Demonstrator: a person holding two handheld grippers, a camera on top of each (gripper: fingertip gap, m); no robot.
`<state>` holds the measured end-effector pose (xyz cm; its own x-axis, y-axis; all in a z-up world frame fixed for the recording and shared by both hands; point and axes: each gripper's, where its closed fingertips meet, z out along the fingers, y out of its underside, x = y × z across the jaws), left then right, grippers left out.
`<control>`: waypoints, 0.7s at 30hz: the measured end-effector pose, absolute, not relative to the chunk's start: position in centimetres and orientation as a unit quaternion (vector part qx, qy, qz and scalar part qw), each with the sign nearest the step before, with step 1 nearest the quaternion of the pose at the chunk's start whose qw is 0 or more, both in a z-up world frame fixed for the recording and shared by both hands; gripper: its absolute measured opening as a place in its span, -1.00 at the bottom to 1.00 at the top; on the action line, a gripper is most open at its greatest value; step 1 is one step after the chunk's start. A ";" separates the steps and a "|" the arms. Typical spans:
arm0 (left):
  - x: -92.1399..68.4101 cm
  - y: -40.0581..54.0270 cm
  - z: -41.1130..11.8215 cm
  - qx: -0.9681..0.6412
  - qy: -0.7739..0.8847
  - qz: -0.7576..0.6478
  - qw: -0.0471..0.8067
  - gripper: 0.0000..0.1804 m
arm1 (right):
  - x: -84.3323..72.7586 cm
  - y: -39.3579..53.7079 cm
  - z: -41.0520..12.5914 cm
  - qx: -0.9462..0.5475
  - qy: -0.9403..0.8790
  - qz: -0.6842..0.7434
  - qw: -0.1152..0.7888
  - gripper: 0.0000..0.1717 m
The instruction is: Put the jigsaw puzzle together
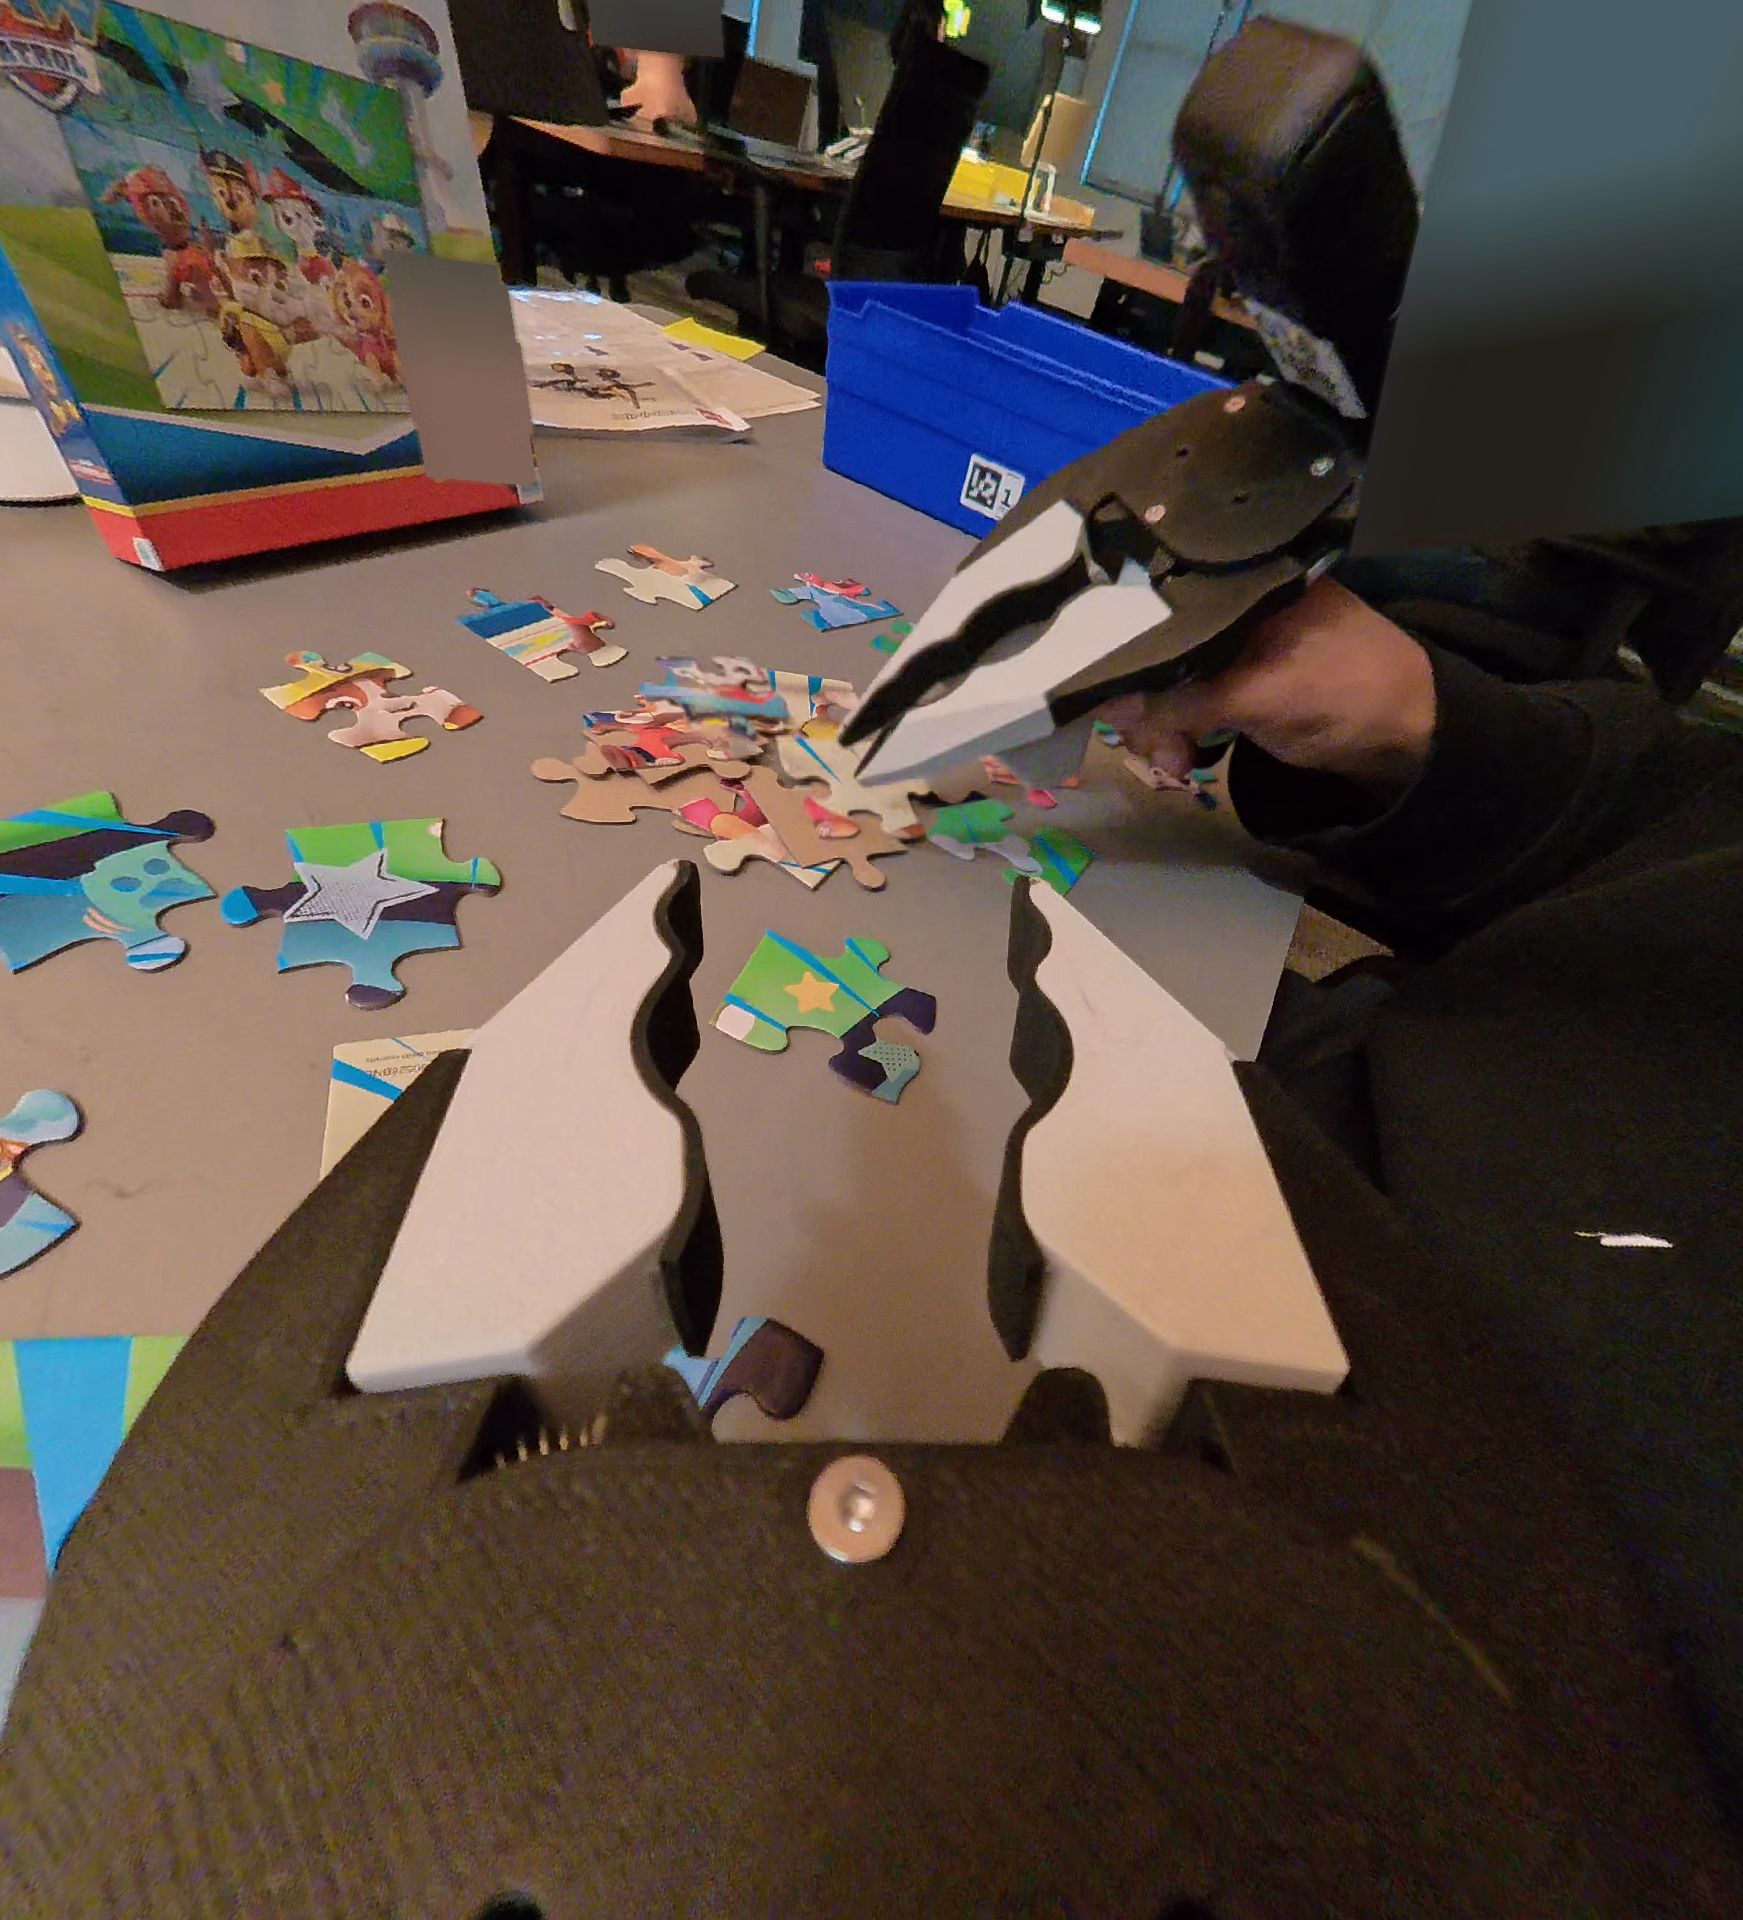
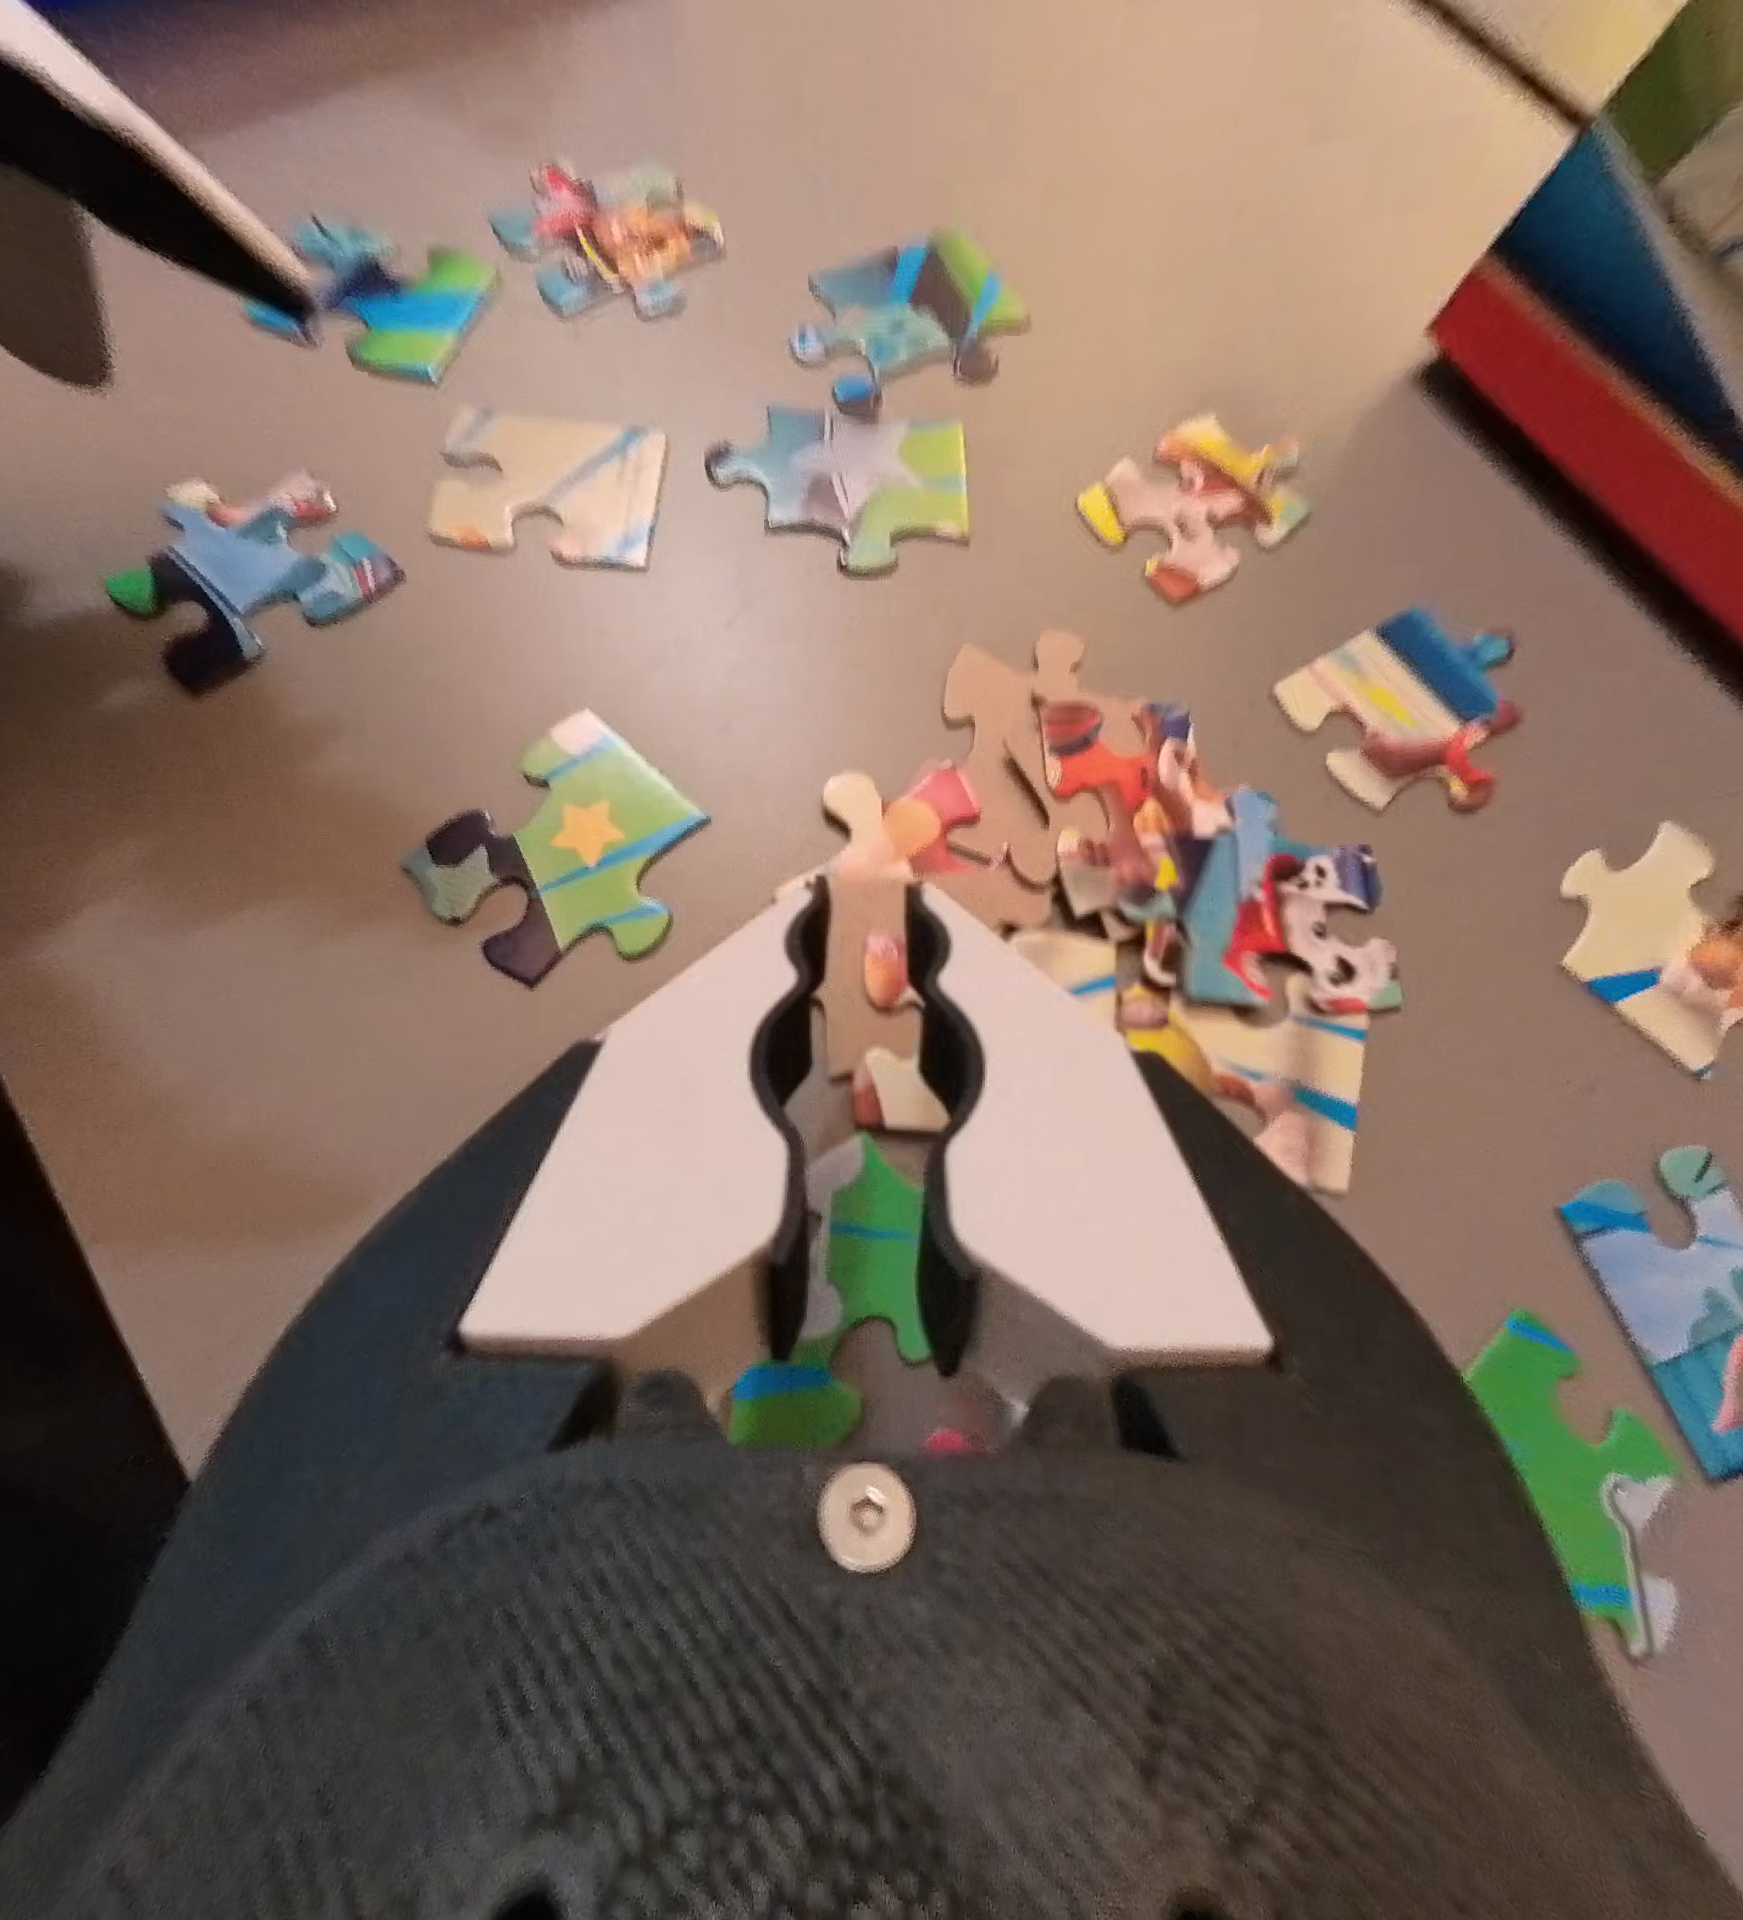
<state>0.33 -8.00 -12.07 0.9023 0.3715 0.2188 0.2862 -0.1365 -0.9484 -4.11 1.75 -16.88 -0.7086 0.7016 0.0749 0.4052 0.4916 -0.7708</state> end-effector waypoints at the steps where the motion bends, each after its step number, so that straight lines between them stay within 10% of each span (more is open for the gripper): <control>1: 0.3 -8.0 -12.1 -0.752 -0.219 0.033 0.621 -0.36 | -4.2 1.3 -16.5 -0.326 -0.841 0.389 0.188 -0.74; 11: 0.8 -8.2 -11.8 -0.739 -0.220 0.025 0.636 -0.37 | -5.6 3.3 -18.7 -0.363 -0.859 0.307 0.191 -0.19; 21: 0.9 -8.1 -11.7 -0.735 -0.218 0.018 0.641 -0.37 | -5.2 3.8 -20.6 -0.402 -0.841 0.330 0.149 -0.33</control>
<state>0.92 -8.13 -11.71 0.9045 0.3433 0.2529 0.2972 -0.0824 -0.9513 -5.15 3.82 -20.64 -0.6325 0.7744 -0.0151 0.5780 0.4590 -0.6747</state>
